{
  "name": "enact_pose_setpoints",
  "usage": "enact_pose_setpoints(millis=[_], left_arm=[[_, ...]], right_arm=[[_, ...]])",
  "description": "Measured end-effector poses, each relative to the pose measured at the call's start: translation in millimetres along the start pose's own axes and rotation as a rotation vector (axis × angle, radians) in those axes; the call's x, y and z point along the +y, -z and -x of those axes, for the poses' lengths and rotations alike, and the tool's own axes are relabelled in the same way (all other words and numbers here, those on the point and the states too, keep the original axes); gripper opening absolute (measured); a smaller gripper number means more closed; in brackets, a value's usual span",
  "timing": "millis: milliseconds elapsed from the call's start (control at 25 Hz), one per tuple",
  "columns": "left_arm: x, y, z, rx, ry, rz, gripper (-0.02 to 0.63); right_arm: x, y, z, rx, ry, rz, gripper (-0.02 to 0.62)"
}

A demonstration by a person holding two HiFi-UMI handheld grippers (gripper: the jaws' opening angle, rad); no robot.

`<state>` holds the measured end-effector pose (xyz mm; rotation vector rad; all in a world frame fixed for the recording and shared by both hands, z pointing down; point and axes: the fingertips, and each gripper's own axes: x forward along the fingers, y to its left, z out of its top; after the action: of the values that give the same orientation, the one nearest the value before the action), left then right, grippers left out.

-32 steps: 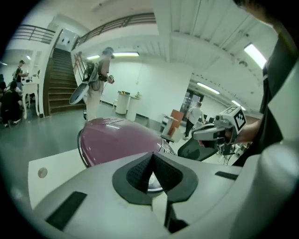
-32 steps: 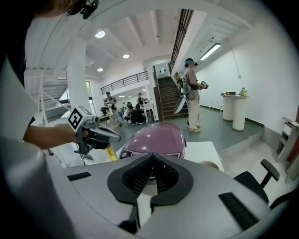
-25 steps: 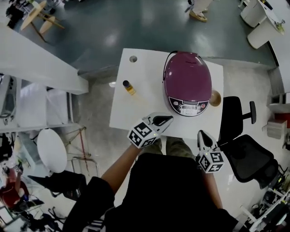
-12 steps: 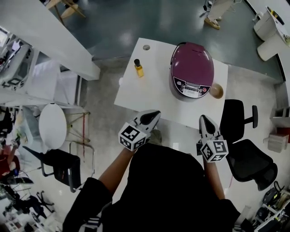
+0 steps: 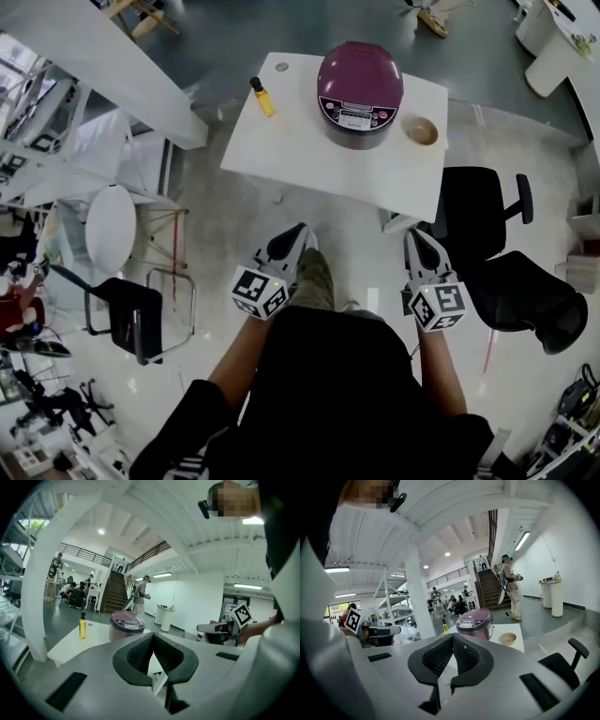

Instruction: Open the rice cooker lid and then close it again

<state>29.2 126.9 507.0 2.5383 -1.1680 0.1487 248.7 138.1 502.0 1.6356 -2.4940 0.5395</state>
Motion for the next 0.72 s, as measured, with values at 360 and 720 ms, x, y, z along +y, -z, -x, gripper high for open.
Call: enact_pose_setpoints(millis=[360,720], left_arm=[[-52,16,75,-0.028,-0.075,-0.047,0.003],[-19,-20,111,-0.09,-0.097,-0.124,0.002]], right_arm=[[36,4,74,-0.047,-0.001,-0.01,0.0],[69,-27,97,-0.093,0.081,0.06,0.0]])
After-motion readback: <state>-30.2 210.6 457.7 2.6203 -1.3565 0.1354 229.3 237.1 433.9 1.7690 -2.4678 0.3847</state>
